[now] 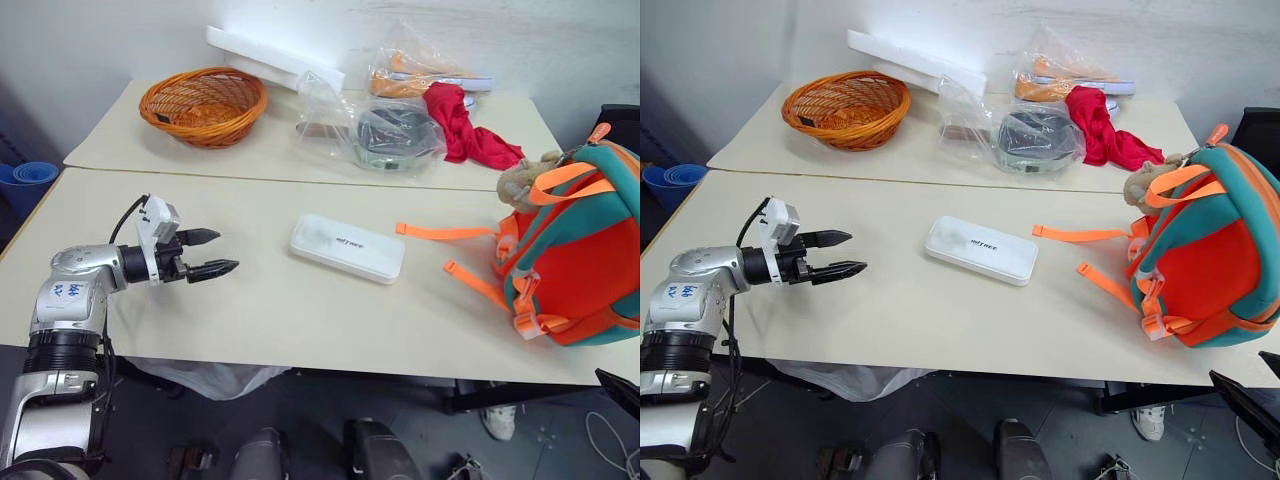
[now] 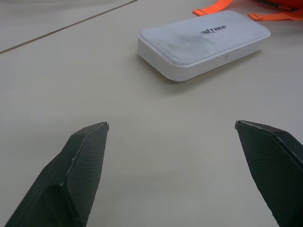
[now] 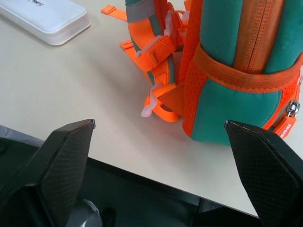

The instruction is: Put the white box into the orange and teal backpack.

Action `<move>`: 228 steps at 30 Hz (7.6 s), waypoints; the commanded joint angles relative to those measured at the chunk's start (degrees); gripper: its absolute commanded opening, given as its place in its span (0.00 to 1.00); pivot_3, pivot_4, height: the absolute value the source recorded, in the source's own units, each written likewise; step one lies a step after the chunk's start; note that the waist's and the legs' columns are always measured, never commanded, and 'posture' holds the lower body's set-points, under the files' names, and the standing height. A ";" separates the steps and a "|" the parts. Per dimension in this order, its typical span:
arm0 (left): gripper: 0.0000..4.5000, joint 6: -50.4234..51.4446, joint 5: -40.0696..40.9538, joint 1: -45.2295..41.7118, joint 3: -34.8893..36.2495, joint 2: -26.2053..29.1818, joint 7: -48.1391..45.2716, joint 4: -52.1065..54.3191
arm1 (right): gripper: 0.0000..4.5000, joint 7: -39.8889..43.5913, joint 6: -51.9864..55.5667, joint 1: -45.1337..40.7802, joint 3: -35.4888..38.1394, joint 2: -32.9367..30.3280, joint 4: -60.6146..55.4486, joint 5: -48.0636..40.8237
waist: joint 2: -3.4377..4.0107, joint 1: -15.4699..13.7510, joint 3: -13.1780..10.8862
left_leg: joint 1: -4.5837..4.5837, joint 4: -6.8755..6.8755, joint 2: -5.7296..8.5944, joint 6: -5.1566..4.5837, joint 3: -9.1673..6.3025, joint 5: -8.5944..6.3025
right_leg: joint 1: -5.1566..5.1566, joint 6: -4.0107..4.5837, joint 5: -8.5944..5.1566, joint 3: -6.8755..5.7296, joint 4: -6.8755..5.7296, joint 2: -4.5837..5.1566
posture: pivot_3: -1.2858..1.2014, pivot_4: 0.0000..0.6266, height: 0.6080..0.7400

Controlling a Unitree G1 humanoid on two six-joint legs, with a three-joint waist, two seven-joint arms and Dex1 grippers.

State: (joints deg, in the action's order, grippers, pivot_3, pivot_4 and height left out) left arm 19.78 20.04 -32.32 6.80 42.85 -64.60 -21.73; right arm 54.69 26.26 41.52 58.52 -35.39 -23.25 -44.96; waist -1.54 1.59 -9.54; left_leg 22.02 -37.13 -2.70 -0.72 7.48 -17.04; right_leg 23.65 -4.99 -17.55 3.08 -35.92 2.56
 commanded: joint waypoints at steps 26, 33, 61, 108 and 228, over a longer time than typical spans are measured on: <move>0.87 -3.39 -2.20 -4.12 -2.35 -2.26 1.04 0.88 | 0.81 -2.32 3.40 2.87 -4.24 -3.38 -24.59 -14.13 | -0.09 0.51 0.04 | 0.02 -0.05 -0.03 -0.13 -0.14 0.09 | -0.07 0.03 -0.02 -0.15 -0.05 -0.04 | 0.52 0.24 1.00; 0.40 -11.47 -8.80 -12.05 -6.15 -8.19 6.75 -10.16 | 0.28 -14.54 6.22 -21.95 -28.28 -12.47 -19.52 -3.21 | -0.36 -0.12 0.05 | 0.10 -0.26 0.07 -0.30 -0.26 0.23 | -0.10 0.02 0.17 -0.28 -0.01 0.04 | 0.52 0.24 1.00; 0.01 -7.88 -17.02 -16.93 -12.95 -19.45 8.79 -14.87 | 0.00 -34.96 7.28 -62.97 -59.69 5.91 17.76 33.04 | -0.32 0.13 0.03 | 1.16 -1.05 -0.04 0.03 0.07 0.48 | 1.00 -0.07 0.20 -0.55 -1.01 -0.25 | 0.52 0.24 1.00; 0.33 43.36 0.07 -35.70 5.29 -28.94 10.86 -41.84 | 0.08 -37.42 10.11 -47.55 -48.43 10.52 -1.43 32.42 | -0.27 -0.13 0.06 | 1.11 -1.03 0.13 0.11 -0.15 0.58 | 0.94 -0.08 0.19 -0.70 -1.01 -0.26 | 0.52 0.24 1.00; 0.32 -14.35 -4.51 -33.85 -12.36 -21.21 -20.68 -19.80 | 0.01 -5.22 34.25 -35.65 -8.73 -28.00 -7.47 -42.65 | -0.25 -1.54 -0.16 | 1.25 -1.04 0.06 -0.18 -0.61 0.51 | 0.84 0.06 0.08 -0.50 -0.85 -0.21 | 0.52 0.24 1.00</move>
State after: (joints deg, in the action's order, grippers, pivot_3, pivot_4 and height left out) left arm 9.11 16.97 -65.36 -4.53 22.30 -84.28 -41.59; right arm 48.69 61.21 6.48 47.75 -62.50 -31.02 -86.67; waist -1.79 0.05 -9.70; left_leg 23.28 -38.17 -2.63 -0.90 6.87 -16.53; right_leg 24.49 -4.93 -17.46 2.58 -36.78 2.34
